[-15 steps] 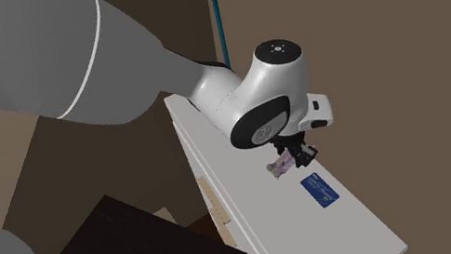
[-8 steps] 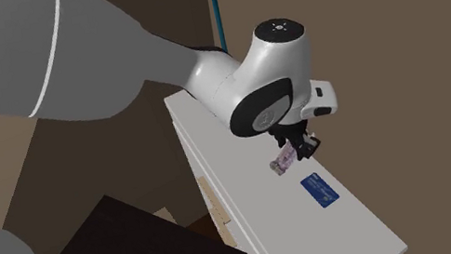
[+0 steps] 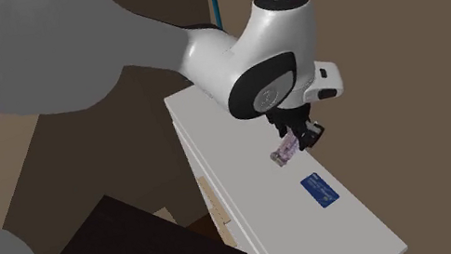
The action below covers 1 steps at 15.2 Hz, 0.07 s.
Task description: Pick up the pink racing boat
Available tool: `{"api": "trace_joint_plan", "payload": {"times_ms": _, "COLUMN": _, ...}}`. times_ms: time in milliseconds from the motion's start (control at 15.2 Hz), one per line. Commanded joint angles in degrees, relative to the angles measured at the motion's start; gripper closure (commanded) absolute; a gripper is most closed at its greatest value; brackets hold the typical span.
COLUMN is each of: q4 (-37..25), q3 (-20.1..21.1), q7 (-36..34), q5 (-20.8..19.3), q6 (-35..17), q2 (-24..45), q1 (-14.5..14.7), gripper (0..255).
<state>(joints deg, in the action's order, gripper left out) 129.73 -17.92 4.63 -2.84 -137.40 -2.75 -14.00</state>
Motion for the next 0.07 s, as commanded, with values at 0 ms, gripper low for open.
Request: {"api": "trace_joint_plan", "payload": {"times_ms": 0, "q4": -0.1, "q3": 0.0, "q7": 0.0, "q5": -0.1, "q6": 0.4, "q2": -0.3, "q1": 0.0, "gripper": 255}}
